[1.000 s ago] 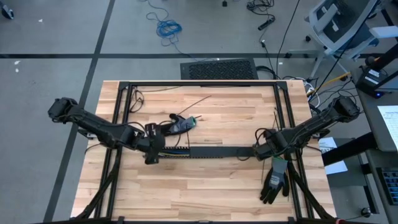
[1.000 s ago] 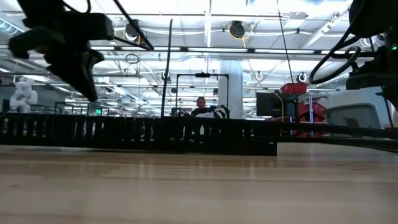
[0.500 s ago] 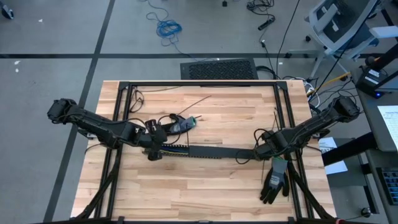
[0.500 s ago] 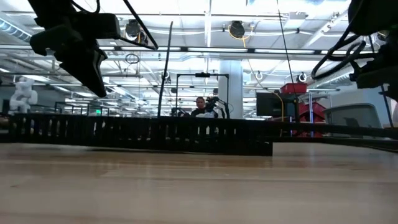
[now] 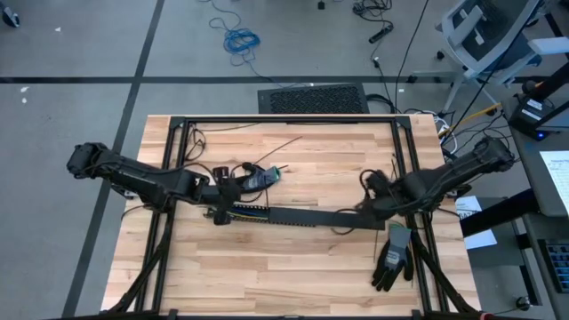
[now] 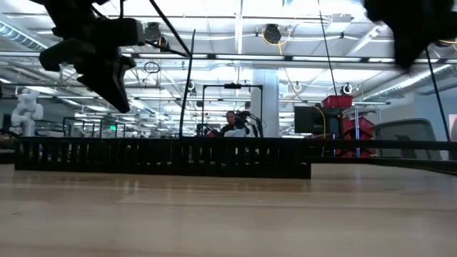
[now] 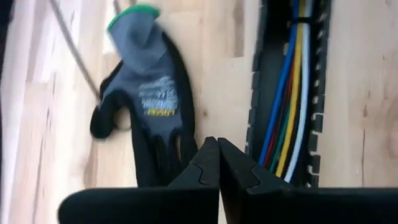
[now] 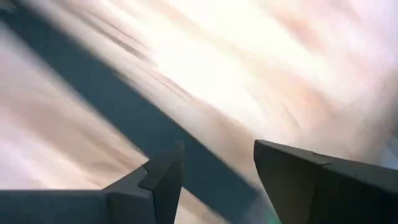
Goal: Ziptie cables
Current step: Close the black cable duct lid
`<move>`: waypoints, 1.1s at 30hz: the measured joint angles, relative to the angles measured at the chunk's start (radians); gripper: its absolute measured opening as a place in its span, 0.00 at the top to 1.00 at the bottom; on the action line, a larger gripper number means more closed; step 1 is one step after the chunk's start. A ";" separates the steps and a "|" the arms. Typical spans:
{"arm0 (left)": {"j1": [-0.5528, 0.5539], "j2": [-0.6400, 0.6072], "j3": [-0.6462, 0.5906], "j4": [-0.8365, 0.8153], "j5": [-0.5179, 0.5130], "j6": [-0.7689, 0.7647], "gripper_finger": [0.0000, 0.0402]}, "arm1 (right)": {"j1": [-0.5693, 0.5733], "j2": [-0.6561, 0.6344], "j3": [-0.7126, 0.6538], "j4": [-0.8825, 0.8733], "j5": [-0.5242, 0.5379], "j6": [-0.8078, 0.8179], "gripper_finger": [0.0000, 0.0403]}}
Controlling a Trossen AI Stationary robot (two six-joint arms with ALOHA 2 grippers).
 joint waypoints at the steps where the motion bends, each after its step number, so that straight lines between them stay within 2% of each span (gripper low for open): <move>1: 0.009 0.007 0.000 0.014 0.013 0.043 1.00 | -0.005 0.007 0.017 0.085 0.063 -0.104 0.54; 3: 0.029 0.016 0.000 0.029 0.038 0.110 1.00 | -0.021 0.029 0.033 0.307 0.137 -0.366 0.54; 5: 0.048 0.030 -0.001 0.052 0.059 0.158 1.00 | -0.052 0.069 0.035 0.528 0.127 -0.618 0.54; 8: 0.071 0.033 -0.002 0.075 0.110 0.205 0.99 | -0.108 0.170 0.035 0.780 0.099 -0.787 0.54; 10: 0.083 0.032 -0.002 0.130 0.172 0.223 0.97 | -0.139 0.245 0.046 0.844 0.080 -0.833 0.54; 12: 0.096 0.032 0.000 0.176 0.261 0.226 0.92 | -0.165 0.320 0.087 0.826 0.078 -0.839 0.54; 14: 0.102 0.032 0.004 0.251 0.341 0.201 0.85 | -0.181 0.374 0.132 0.765 0.072 -0.779 0.54; 19: 0.103 0.050 0.007 0.372 0.433 0.085 0.63 | -0.198 0.415 0.205 0.583 -0.002 -0.757 0.54; 23: 0.102 0.053 0.007 0.372 0.495 0.035 0.48 | -0.182 0.356 0.212 0.344 -0.001 -0.780 0.54; 27: 0.120 0.074 0.007 0.419 0.495 0.002 0.39 | -0.154 0.294 0.211 0.122 0.048 -0.778 0.54; 29: 0.137 0.112 0.009 0.440 0.492 -0.022 0.36 | -0.135 0.262 0.207 0.102 0.099 -0.786 0.54; 33: 0.153 0.228 0.050 0.318 0.517 0.005 0.32 | -0.107 0.203 0.153 0.158 0.159 -0.771 0.54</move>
